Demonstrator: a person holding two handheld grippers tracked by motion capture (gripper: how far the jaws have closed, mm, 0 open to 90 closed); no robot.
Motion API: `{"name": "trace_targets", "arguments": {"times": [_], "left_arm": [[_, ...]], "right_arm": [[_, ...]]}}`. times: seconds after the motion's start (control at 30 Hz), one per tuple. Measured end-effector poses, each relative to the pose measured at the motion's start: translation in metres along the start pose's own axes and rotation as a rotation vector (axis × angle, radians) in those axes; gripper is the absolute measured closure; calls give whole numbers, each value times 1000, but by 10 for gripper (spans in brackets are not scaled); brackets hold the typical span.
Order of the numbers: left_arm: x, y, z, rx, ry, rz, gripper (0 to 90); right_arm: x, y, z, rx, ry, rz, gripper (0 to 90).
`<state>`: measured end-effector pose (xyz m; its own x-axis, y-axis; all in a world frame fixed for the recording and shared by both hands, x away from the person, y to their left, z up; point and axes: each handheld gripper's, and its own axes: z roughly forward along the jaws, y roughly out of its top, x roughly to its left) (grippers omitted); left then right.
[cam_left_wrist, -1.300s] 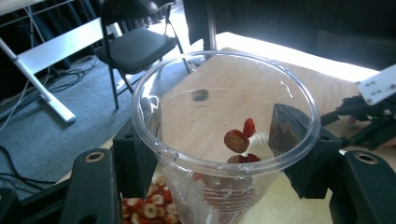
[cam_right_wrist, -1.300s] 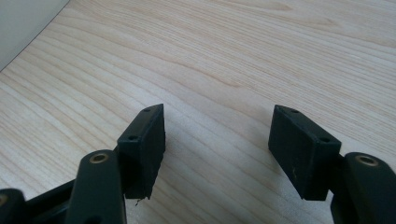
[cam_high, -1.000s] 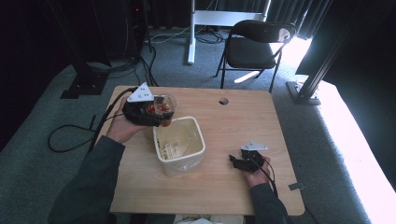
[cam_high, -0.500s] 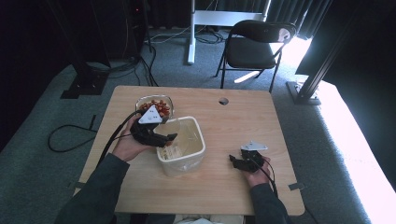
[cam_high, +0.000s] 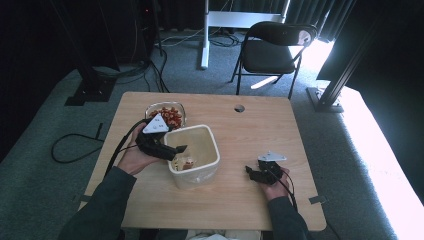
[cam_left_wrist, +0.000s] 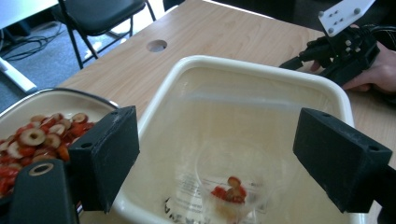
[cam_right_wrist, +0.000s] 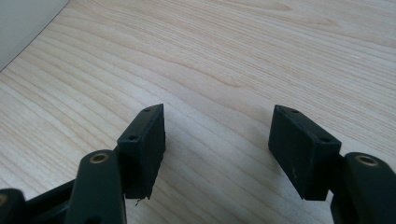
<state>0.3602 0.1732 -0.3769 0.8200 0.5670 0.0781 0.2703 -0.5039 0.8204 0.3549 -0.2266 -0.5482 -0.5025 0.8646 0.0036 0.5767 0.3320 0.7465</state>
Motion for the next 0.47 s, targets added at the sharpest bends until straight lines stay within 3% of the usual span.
{"name": "trace_targets", "arguments": {"times": [0.37, 0.47], "left_arm": [[13, -17, -22, -65, 56, -66, 173], [17, -25, -30, -92, 81, -90, 216]], "right_arm": [[0, 0, 0, 0, 0, -1, 359], [0, 0, 0, 0, 0, -1, 358]]}}
